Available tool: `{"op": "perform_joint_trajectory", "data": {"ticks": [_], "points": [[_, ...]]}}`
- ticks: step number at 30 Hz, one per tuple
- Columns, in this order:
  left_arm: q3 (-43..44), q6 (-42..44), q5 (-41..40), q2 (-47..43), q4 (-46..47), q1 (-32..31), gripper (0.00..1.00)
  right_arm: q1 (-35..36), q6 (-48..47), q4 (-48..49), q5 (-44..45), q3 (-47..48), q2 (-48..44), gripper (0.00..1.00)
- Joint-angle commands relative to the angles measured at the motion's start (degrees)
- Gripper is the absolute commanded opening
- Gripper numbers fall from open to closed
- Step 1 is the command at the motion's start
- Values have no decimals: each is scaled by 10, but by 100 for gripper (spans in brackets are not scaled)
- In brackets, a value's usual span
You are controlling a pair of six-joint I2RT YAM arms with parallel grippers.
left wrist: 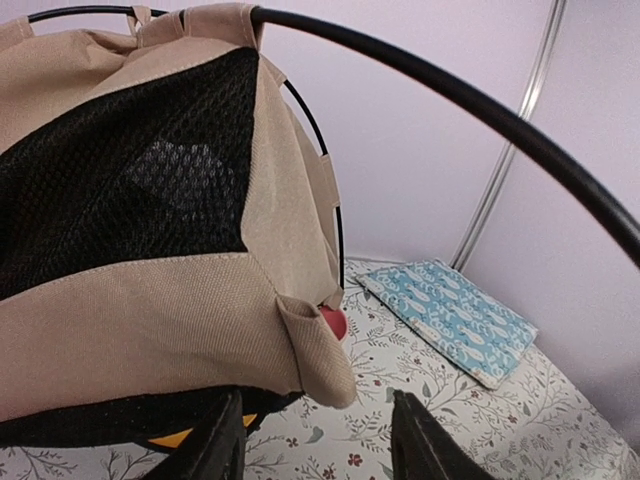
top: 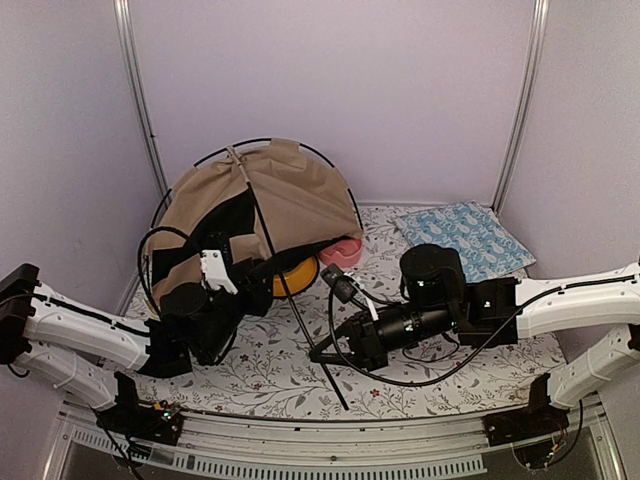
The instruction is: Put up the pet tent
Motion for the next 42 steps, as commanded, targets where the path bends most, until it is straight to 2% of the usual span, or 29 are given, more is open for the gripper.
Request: {"op": "perform_joint_trajectory", "data": {"ticks": [1,10,17,21,23,26,29,33,37,42], "points": [[10,11,-12,-1,27,5,50,10,-16,31,2,15,7,0],[26,-10,-24,10,-7,12,41,12,-17,27,3,13,5,0],[36,-26,-13,13,-38,21,20,13,-16,22,5,13,0,0],[40,-22,0,20,-51,22,11,13,-16,21,7,14,-3,0],[45,-8,17,25,-60,21,0,13,-15,23,7,15,-2,0],[58,25,60,30,-81,6,0,13,-12,26,6,20,-2,0],[57,56,89,30,-84,-43,0,13,-7,30,-1,28,6,0],[53,15,61,27,-138,-128,0,5,0,38,-19,45,25,0],[59,-62,-19,35,-213,-228,0,-14,21,67,-30,48,28,0],[88,-237,-101,69,-390,-337,0,-34,37,100,-26,83,57,0]]}}
